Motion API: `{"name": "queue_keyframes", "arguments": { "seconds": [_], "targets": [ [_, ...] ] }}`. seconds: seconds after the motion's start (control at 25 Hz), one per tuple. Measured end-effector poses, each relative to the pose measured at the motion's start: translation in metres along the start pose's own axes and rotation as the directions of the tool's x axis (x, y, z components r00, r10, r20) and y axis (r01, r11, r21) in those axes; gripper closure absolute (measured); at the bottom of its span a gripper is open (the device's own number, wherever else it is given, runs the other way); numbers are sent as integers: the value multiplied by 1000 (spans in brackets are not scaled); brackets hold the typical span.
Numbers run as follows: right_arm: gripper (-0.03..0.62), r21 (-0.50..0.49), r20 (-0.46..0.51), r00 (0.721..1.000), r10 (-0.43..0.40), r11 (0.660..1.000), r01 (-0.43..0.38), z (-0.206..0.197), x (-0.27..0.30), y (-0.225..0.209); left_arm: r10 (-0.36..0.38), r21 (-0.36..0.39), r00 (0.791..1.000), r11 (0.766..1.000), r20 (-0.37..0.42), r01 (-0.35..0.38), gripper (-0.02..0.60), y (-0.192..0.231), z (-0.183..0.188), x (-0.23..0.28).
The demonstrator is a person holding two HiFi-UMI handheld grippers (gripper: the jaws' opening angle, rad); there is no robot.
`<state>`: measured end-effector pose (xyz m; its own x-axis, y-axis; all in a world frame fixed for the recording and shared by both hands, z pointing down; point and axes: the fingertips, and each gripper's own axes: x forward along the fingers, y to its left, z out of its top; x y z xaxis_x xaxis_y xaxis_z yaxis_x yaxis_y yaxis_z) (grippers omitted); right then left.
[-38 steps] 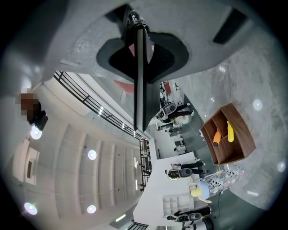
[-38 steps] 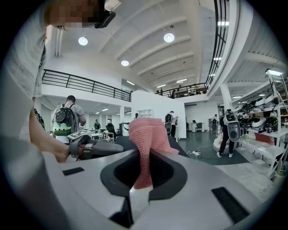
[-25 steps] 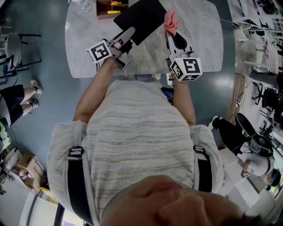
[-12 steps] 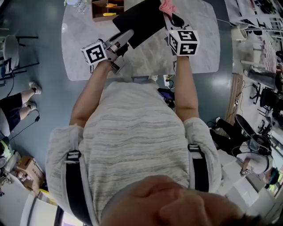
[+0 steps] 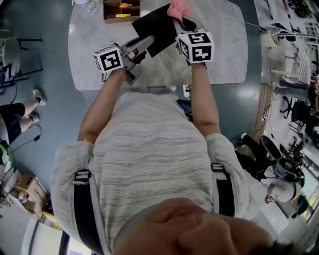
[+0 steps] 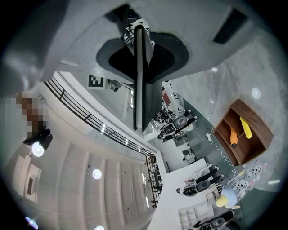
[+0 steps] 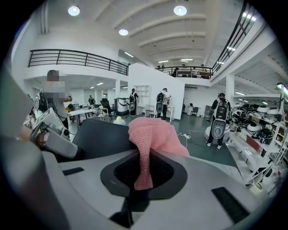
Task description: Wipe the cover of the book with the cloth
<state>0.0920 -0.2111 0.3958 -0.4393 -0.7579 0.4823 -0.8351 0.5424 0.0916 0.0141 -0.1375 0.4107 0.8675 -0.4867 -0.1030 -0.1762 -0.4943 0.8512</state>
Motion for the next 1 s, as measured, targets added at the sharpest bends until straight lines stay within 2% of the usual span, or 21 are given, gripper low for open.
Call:
{"name": "queue_keyframes", "arguments": {
  "seconds": [0.16,0.56,1.0],
  "targets": [
    [559,18,9,999,51,999,-52,2,-1,18,5,-3,1000,1000,-10,-6,499,3,-3,2],
    [559,-11,7,984,180,984,-180,8,-4,60,16,-21,1000,1000,-15,-16,499,9,-5,1],
    [559,-105,-23,934,356,928,-357,16,-8,101,30,-30,999,999,-24,-31,500,16,-9,2]
  ]
}}
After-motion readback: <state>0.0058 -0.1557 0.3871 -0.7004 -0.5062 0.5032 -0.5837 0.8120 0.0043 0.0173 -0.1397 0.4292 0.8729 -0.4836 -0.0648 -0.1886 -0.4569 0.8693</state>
